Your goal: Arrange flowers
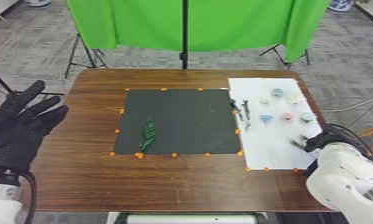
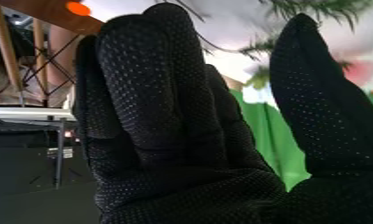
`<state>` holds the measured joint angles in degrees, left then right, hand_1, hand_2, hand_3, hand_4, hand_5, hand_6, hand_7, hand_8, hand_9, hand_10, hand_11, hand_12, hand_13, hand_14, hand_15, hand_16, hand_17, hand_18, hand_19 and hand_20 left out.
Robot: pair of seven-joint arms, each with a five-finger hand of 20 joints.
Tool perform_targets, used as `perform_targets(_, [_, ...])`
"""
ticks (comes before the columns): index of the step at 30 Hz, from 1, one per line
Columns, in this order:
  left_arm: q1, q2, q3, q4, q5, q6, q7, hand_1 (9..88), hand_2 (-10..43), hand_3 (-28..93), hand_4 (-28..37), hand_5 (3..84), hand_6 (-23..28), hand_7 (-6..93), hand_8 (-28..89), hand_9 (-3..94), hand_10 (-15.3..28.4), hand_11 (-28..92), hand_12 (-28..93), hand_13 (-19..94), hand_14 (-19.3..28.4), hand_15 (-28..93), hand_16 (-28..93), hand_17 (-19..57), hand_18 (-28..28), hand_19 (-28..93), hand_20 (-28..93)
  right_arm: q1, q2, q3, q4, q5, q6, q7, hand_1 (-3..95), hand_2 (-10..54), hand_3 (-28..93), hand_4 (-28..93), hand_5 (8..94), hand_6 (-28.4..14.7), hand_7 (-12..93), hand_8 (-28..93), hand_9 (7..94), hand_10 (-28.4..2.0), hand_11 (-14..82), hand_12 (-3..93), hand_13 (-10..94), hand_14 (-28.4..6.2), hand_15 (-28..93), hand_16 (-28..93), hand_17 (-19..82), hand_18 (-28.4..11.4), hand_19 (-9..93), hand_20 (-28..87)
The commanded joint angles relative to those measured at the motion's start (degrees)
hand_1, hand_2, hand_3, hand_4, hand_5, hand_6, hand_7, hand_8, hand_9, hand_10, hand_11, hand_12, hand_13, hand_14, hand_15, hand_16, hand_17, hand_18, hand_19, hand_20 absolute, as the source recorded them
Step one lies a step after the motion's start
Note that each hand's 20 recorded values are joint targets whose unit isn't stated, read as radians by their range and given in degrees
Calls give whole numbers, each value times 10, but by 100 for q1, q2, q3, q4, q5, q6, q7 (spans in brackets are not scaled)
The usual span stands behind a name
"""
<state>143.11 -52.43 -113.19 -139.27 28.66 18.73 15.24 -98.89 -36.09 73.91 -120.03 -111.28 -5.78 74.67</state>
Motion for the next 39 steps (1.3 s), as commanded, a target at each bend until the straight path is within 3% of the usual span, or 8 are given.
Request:
perform_targets(1, [93, 6, 56, 9, -42, 46, 39, 199, 91, 767, -283, 318, 74, 137, -93, 309, 200, 269, 112, 241, 283, 543, -104, -93, 257, 587, 99, 229, 155, -313, 209, 9, -51, 69, 412, -79, 691, -220, 501, -99, 70, -92, 791, -189, 302, 159, 772, -128, 623, 104, 461, -233, 932, -46])
perform_targets(9, [62, 25, 73, 26, -47, 38, 47, 202, 91, 766, -283, 318, 74, 138, -94, 308, 199, 270, 111, 242, 283, 544, -104, -93, 257, 586, 100, 682, 283, -1008, 555, -298, 344, -61, 444, -88, 698, -229, 578, -55, 97, -103, 806, -174, 302, 157, 777, -117, 615, 101, 466, -221, 932, -77])
perform_targets(12, [26, 24, 89, 39, -39, 32, 28, 202, 91, 767, -283, 318, 73, 139, -94, 308, 199, 270, 111, 242, 283, 544, -105, -93, 257, 585, 100, 866, 350, -1375, 759, -614, 732, -107, 475, -94, 711, -255, 670, -30, 121, -104, 813, -160, 282, 155, 780, -110, 589, 101, 472, -205, 932, -148])
perform_targets(13, [-3, -36, 94, 39, 9, 4, -18, 202, 91, 767, -283, 318, 73, 139, -94, 308, 199, 270, 111, 242, 283, 544, -105, -93, 257, 585, 100, 926, 365, -1466, 819, -620, 827, -126, 493, -95, 700, -268, 695, -26, 125, -59, 818, -155, 276, 155, 781, -108, 584, 102, 474, -201, 932, -164])
perform_targets(15, [24, 28, 102, 45, -34, 25, 22, 202, 91, 768, -283, 318, 73, 139, -94, 308, 200, 271, 111, 241, 283, 545, -105, -92, 256, 585, 100, 942, 329, -1488, 894, -575, 819, -124, 518, -95, 683, -278, 726, -27, 131, -20, 823, -150, 264, 167, 784, -106, 578, 102, 478, -198, 932, -176])
perform_targets(20, [89, 40, 98, 31, -50, 49, 91, 203, 92, 766, -283, 318, 73, 139, -94, 309, 198, 270, 111, 241, 283, 544, -105, -93, 254, 583, 100, 837, 411, -1539, 885, -749, 1109, -165, 580, -95, 651, -281, 837, -17, 153, 33, 883, -118, 187, 248, 819, -84, 545, 119, 494, -185, 932, -163])
perform_targets(28, [177, 56, 46, 3, -49, 48, 168, 202, 91, 771, -283, 316, 73, 145, -97, 306, 199, 276, 110, 237, 283, 548, -107, -96, 252, 582, 101, 952, 585, -1602, 664, -1130, 1590, -192, 575, -95, 678, -283, 865, -14, 165, 57, 923, -104, 215, 252, 875, -58, 545, 145, 519, -181, 932, -19])
perform_targets(39, [125, 74, 42, -2, -28, 57, 149, 203, 91, 770, -283, 317, 74, 145, -98, 307, 198, 277, 108, 238, 282, 548, -108, -97, 250, 580, 102, 1783, 592, -2028, 317, -1572, 1828, -300, 568, -95, 698, -283, 876, -9, 173, 69, 936, -87, 229, 265, 898, -48, 545, 164, 524, -186, 932, 79])
